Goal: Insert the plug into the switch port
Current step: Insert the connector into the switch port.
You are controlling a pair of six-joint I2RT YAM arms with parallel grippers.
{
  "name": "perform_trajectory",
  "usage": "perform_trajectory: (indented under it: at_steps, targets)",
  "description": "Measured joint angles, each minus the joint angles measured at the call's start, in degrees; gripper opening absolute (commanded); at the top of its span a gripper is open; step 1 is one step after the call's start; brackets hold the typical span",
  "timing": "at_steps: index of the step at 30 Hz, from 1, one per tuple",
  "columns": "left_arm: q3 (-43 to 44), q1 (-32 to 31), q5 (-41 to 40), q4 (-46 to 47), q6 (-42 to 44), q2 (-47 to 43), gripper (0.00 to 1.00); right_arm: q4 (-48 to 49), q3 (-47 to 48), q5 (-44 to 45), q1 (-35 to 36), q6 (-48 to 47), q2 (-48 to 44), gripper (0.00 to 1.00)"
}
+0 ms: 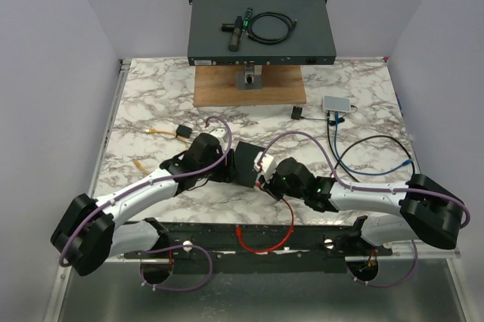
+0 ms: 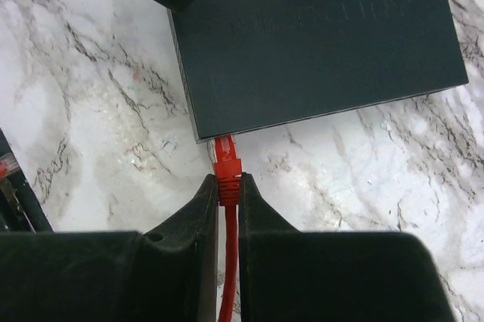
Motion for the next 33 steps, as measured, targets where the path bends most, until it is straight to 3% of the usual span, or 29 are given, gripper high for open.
perform_trajectory:
  at_steps: [15, 23, 29, 33]
  targets:
    - [0.0, -1.11, -6.73, -4.85, -3.98, -8.7, 0.55, 3.39, 0.0, 3.91, 0.2, 0.09, -2.01, 0.01]
    - [-0.02, -1.11, -10.05, -6.91, -5.84, -18.51, 0.62, 5.57, 0.09, 4.63, 0.2, 0.07, 0.42, 0.01]
    - [-0.02, -1.11, -11.93, -9.86, -6.75, -25.73, 0.66, 6.16, 2.67, 5.25, 0.2, 0.28, 7.04, 0.1]
    - [-0.02, -1.11, -13.99, -11.5, -7.48, -30.97, 0.68, 6.1, 5.55, 5.75, 0.2, 0.87, 10.08, 0.26]
